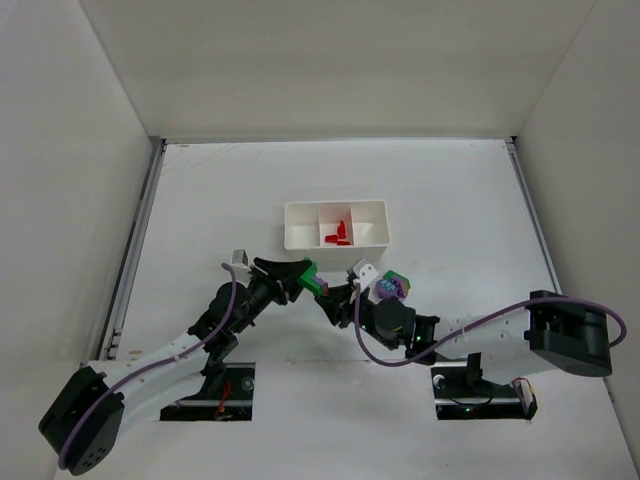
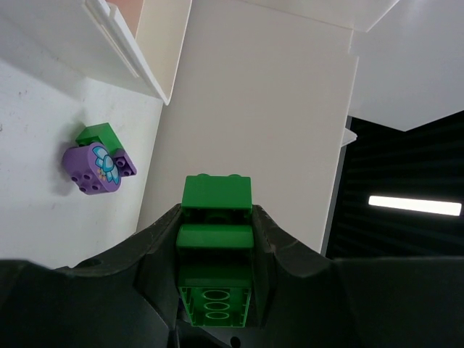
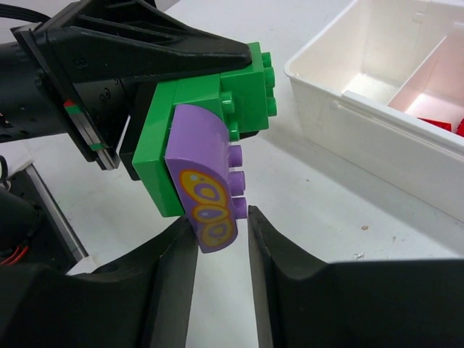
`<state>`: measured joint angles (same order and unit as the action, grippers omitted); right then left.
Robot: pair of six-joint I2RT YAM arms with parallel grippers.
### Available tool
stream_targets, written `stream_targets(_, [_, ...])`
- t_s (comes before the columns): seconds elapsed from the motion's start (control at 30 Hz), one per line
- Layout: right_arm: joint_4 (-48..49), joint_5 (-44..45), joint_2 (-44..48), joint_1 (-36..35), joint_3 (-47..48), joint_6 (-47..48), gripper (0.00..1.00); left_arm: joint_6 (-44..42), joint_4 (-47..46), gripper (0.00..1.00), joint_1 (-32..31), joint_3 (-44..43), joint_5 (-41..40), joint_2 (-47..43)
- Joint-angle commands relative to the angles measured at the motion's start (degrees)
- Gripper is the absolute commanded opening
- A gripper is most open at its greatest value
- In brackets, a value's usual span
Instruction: Sort the legos into containers by color
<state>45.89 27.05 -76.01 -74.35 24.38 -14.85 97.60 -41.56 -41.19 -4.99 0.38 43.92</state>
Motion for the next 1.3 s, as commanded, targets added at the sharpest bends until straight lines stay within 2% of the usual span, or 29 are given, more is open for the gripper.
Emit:
stream_targets(0.0, [5.35,0.99,0.77,0.12,1.9,2.02,0.35,1.63,-5.02,0.15,-0.78,1.56,1.9,-0.41])
stream_targets(0.2, [2.2,0.63,2.09,1.0,2.16,1.93,0.26,1.1,-4.32,0.14,-0.08,2.18,4.7,-0.68])
stream_targets(0.37, [-5.1,4.5,3.93,2.23,3.04,2.19,0.25,-0.48,-4.06,0.13,1.24,1.83,8.14,-0.15])
stream_targets(0.6, [-9.58,5.56,9.9,7.32,1.81,2.2,0.25,-2.76,-3.97,0.13,3.26,1.75,10.16,-0.24])
stream_targets(0.77, [-18.09,5.47,11.58,13.38,5.66,1.41,0.26,-12.06,-3.97,0.14,6.6,-1.5,12.27,0.2])
stream_targets(0.93, [-28.56,4.42,8.25,20.85,11.64,0.61,0.26,-24.54,-4.14,0.15,8.45,-7.03,13.24,4.67])
stream_targets(1.1, [-29.89,1.09,4.39,27.44,14.46,0.09,0.26,-34.13,-5.54,0.16,7.05,-12.05,15.08,10.12])
stream_targets(1.27, [-30.16,-0.85,-1.24,30.79,17.89,-0.27,0.27,-37.31,-8.18,0.17,6.17,-13.72,15.26,13.55])
